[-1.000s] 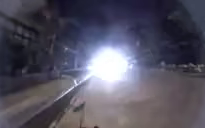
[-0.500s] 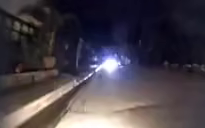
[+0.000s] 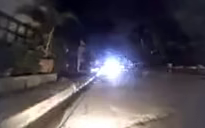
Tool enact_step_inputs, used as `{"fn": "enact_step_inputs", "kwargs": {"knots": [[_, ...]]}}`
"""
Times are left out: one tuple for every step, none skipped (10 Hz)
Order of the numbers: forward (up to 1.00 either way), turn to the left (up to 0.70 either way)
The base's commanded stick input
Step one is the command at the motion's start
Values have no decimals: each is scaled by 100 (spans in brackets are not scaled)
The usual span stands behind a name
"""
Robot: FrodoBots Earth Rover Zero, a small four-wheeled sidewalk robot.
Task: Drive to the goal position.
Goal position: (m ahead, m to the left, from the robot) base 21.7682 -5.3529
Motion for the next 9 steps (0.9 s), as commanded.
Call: {"fn": "enact_step_inputs", "kwargs": {"knots": [[70,0],[70,0],[70,-10],[70,-25],[70,-31],[70,-35],[70,-33],[70,0],[70,0]]}}
